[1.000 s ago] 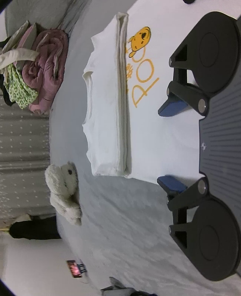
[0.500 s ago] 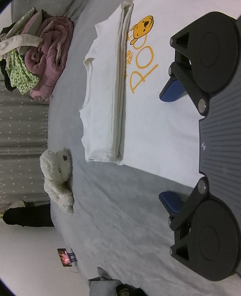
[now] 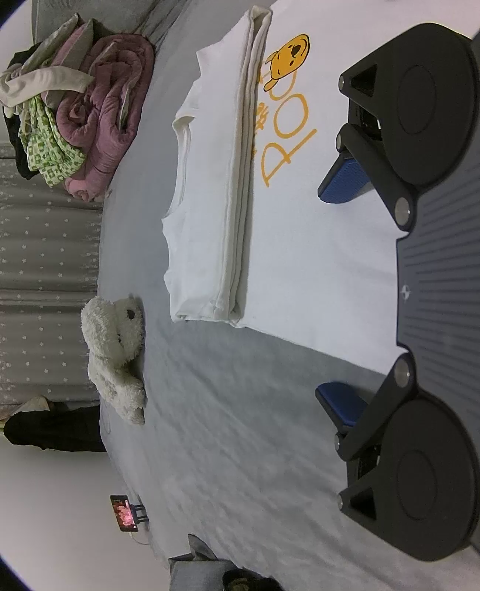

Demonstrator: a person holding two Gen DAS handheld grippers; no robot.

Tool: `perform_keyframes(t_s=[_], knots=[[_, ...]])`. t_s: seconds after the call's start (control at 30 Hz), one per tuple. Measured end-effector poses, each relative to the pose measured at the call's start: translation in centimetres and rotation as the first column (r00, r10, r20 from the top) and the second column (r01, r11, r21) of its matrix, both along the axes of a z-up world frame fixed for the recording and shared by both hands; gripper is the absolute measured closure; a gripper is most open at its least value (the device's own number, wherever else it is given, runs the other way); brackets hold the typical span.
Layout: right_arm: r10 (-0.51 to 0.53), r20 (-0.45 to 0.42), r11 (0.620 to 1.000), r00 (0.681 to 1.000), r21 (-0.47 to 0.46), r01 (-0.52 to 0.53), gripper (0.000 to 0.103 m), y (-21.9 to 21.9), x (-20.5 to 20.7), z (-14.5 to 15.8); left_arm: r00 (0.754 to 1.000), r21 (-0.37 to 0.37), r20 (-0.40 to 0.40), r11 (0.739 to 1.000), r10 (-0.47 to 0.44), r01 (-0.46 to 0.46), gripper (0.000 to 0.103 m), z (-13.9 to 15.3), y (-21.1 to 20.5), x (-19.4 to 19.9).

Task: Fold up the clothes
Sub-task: 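Move both open grippers back over the shirt toward its printed hem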

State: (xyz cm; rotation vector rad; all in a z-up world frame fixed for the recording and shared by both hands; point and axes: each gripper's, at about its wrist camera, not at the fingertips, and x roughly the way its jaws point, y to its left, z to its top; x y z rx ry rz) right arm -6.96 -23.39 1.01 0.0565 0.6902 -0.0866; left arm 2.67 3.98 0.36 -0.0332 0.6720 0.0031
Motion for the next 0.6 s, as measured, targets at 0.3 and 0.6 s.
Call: perform_keyframes(t_s=[0.3,0.6], knots=[[0.000,0.000,1.000,1.000,0.000,0.000,0.000,-0.01,0.00,0.00,1.000,-0.009,-0.010,1.000,-0.002,0.002,0.000,0.01,0.03,0.10],[0.001,0.000,1.000,1.000,0.000,-0.001,0.000,-0.03,-0.01,0.01,1.000,0.010,-0.015,1.000,-0.002,0.002,0.000,-0.02,-0.37,0.24]])
